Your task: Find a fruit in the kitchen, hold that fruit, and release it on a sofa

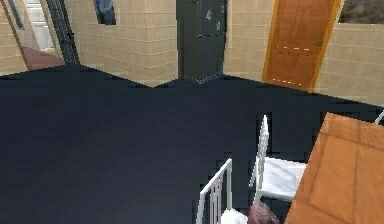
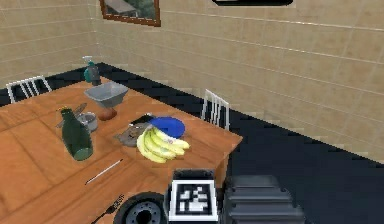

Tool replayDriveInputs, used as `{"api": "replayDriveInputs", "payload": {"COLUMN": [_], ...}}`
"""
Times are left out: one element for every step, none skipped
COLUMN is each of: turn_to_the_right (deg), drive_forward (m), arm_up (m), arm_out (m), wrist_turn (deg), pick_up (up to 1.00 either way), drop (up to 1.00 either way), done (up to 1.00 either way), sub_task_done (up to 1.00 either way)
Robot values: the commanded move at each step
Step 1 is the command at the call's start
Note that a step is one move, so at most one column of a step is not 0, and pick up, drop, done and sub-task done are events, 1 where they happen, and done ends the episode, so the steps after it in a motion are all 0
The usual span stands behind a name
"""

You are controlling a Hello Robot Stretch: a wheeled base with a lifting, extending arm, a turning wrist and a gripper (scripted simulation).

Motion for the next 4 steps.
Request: {"api": "replayDriveInputs", "payload": {"turn_to_the_right": [0.0,0.0,0.0,0.0], "drive_forward": [0.00,0.00,0.00,0.00], "arm_up": [0.00,0.00,0.00,0.00], "arm_out": [0.36,0.00,0.00,0.00], "wrist_turn": [0.0,45.0,45.0,45.0], "pick_up": [0.00,0.00,0.00,0.00], "drop": [0.00,0.00,0.00,0.00], "done": [0.00,0.00,0.00,0.00], "sub_task_done": [0.00,0.00,0.00,0.00]}}
